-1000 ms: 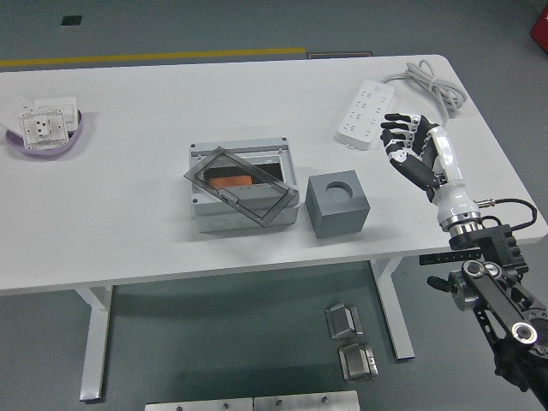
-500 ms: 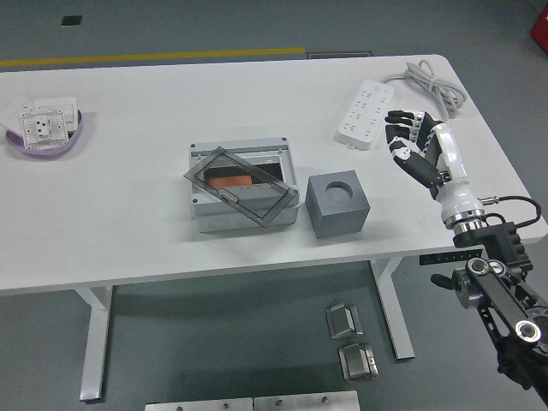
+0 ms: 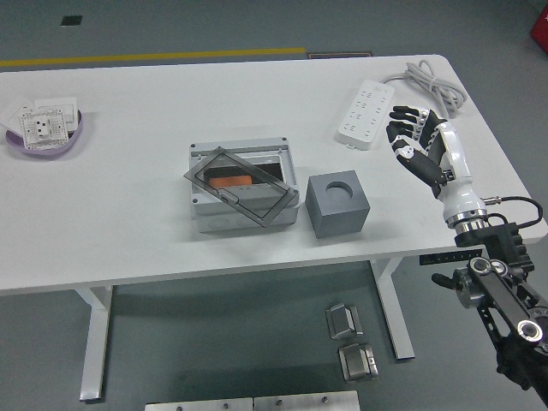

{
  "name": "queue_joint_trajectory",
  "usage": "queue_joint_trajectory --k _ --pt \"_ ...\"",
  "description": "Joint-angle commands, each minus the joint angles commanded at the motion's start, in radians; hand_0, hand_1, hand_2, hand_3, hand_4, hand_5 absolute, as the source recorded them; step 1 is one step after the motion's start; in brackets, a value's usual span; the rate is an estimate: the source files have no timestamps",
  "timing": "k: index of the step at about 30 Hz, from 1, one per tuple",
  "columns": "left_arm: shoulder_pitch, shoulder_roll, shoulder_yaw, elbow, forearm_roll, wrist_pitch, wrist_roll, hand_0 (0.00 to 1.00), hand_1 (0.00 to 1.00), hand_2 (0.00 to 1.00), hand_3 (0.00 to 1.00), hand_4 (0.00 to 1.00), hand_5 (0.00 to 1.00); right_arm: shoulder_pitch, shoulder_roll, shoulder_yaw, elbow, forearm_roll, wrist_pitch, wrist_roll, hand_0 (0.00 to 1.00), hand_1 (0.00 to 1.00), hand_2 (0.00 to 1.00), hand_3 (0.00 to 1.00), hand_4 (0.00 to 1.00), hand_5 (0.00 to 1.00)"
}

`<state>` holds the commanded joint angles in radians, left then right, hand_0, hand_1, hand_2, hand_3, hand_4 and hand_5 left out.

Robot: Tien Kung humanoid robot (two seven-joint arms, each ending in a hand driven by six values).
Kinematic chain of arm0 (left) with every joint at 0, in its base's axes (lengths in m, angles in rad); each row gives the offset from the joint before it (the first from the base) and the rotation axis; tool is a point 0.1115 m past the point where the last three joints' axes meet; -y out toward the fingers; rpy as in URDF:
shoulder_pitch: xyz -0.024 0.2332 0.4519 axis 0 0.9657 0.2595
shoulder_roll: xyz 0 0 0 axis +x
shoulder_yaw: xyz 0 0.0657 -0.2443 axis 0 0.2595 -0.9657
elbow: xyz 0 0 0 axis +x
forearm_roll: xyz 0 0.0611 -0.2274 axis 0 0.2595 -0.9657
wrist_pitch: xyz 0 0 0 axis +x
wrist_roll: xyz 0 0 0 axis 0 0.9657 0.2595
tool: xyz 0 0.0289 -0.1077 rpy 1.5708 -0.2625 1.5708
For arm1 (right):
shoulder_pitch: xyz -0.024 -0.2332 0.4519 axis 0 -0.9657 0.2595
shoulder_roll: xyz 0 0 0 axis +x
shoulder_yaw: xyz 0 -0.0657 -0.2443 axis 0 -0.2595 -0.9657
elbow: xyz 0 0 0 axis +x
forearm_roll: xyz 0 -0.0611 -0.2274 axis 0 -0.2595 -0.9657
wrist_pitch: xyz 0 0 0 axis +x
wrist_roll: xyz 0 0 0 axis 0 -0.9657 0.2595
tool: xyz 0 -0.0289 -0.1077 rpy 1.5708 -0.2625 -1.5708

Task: Pick up the cylinder from the cube,place it in the box,flap close box

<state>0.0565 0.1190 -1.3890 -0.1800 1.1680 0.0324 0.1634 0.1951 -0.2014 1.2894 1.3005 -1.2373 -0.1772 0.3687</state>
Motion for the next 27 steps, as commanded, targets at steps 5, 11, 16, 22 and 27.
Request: queue_joint_trajectory --k 5,11,16,22,27 --pt "0.0 0.0 -0.001 0.0 0.001 0.0 0.001 0.63 0.639 0.634 0.678 0.665 0.291 0.002 -0.002 -0.001 -0.001 0.01 0.003 0.002 0.728 0.699 0.706 0.698 0.763 0.385" --pt "0.003 0.001 -0.001 0.0 0.006 0.006 0.002 0.629 0.639 0.633 0.678 0.664 0.289 0.0 -0.002 -0.005 -0.002 0.025 0.006 0.005 0.728 0.7 0.703 0.708 0.783 0.402" --pt "0.006 0.002 -0.002 0.0 0.008 0.008 0.005 0.629 0.639 0.633 0.678 0.664 0.289 0.002 0.003 -0.011 -0.005 0.058 0.01 0.012 0.728 0.7 0.703 0.708 0.783 0.402" --pt "0.006 0.003 0.001 0.0 0.007 0.008 0.005 0.627 0.639 0.633 0.678 0.665 0.286 0.001 0.006 -0.008 -0.005 0.06 0.011 0.012 0.729 0.702 0.704 0.709 0.846 0.517" --pt "0.005 0.004 -0.001 0.0 0.016 0.012 0.008 0.628 0.638 0.633 0.677 0.666 0.287 -0.001 0.006 0.0 -0.005 0.063 0.012 0.01 0.729 0.702 0.704 0.708 0.85 0.524"
